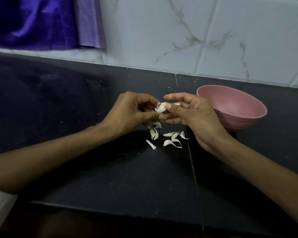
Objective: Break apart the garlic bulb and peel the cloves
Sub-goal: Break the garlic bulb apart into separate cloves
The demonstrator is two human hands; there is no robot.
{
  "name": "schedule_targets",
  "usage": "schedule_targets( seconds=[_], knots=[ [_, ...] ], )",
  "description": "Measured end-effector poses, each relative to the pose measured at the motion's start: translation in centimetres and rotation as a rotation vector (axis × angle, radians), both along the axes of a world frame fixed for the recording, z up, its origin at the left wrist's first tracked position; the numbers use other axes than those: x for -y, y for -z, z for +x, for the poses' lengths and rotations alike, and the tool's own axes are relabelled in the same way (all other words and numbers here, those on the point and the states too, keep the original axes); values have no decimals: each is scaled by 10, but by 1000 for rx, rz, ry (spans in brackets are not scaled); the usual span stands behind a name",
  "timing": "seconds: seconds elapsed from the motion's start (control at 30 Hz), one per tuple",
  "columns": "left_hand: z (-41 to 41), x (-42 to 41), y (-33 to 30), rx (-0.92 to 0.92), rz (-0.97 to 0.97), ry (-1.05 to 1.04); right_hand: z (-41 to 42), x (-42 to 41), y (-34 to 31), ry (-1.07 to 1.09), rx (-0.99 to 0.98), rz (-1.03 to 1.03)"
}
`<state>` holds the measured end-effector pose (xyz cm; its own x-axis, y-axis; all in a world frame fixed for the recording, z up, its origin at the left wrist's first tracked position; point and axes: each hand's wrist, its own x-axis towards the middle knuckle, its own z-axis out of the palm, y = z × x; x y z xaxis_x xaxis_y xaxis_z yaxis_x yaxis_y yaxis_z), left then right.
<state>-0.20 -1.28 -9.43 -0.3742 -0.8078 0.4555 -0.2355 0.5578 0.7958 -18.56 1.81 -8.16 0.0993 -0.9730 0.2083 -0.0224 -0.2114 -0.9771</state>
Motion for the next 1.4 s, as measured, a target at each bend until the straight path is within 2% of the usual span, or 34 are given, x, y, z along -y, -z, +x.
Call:
schedule_targets(
  seconds=[0.2, 0.4, 0.87, 1.23, 1.4],
  knots=[
    [-1, -2, -3, -56, -5, -23, -2, 0, -1, -80, 161, 108],
    [-1, -3, -2, -65, -66, -77, -2, 2, 1, -125, 198, 216],
    [0, -1, -1, -27, -117, -99, -2, 1, 3, -112, 196, 208],
    [-4, -3, -2, -201, 125, -6, -1, 1, 4, -103, 189, 170],
    [-3, -2, -1, -147, 74, -34, -1, 1, 5, -81, 142, 139]
  ],
)
